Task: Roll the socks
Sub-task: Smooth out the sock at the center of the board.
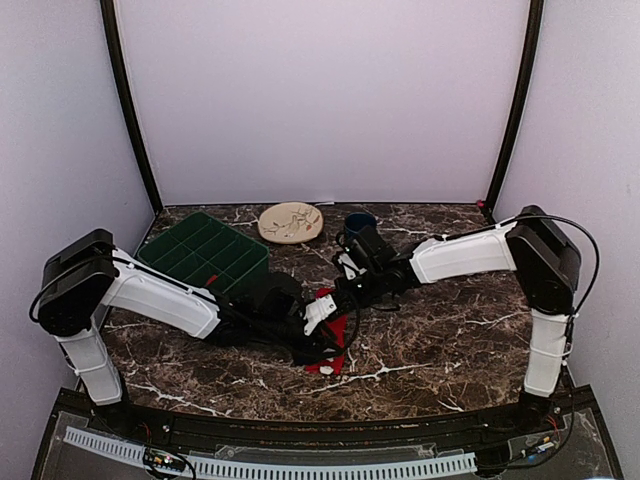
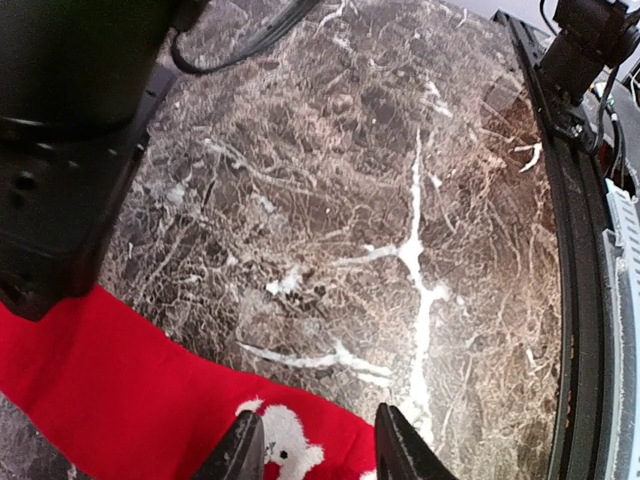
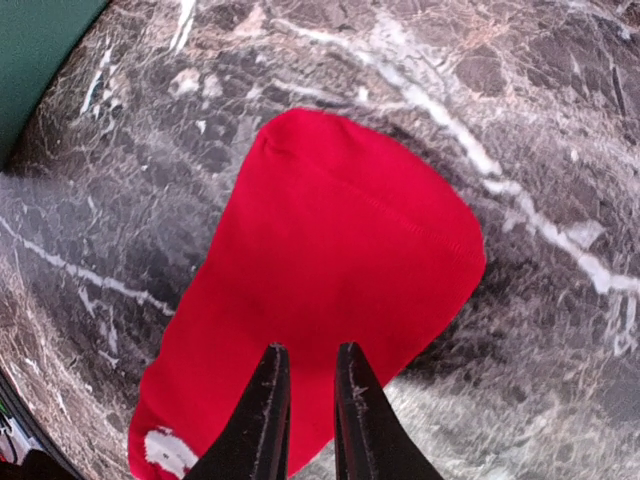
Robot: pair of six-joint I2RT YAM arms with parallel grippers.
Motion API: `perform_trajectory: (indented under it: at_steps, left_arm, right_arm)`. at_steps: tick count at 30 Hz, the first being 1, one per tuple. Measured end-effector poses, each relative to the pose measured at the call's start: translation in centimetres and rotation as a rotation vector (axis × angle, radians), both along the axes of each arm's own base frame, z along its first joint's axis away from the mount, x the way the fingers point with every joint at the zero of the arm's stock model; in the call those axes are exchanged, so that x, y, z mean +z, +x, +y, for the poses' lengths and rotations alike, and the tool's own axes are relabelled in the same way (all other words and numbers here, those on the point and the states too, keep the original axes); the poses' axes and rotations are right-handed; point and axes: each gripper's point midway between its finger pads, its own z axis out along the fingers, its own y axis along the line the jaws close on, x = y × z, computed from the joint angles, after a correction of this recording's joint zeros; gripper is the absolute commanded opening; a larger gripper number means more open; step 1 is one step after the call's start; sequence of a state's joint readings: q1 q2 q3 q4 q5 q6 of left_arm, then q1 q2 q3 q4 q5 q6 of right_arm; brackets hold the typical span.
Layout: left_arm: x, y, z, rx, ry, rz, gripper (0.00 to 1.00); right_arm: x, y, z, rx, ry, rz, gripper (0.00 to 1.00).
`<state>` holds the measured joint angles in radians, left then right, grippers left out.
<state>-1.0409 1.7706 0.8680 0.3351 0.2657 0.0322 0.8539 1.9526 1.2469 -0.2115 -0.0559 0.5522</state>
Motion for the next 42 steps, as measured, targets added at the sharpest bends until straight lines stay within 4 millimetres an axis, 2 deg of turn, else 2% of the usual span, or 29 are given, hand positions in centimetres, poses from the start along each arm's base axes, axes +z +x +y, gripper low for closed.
perform_trajectory:
  at_steps: [10, 24, 29, 36, 39, 42]
  left_arm:
    - [-1.9, 0.6, -0.2, 0.027, 0.109, 0.057, 0.36]
    - [-4.4, -0.4, 1.0, 0.057, 0.225, 0.182, 0.3]
    - [-4.3, -0.4, 0.6, 0.055, 0.226, 0.198, 0.3]
    - [-4.1, -0.4, 0.6, 0.069, 0.222, 0.21, 0.38]
    - [-3.2, -0.2, 0.5, 0.081, 0.202, 0.201, 0.4]
    - [-1.0, 0.3, 0.3, 0.098, 0.162, 0.172, 0.41]
  right_arm:
    - [-2.0, 1.7, -0.6, -0.002, -0.004, 0.038, 0.17]
    - [-1.9, 3.2, 0.4, 0.034, 0.029, 0.036, 0.17]
    - [-1.9, 3.6, 0.7, 0.044, 0.031, 0.033, 0.17]
    - [-1.8, 3.6, 0.8, 0.061, 0.027, 0.023, 0.2]
    - [-1.5, 3.6, 0.7, 0.073, 0.022, 0.01, 0.21]
    - [-0.4, 3.7, 0.7, 0.083, 0.026, -0.016, 0.23]
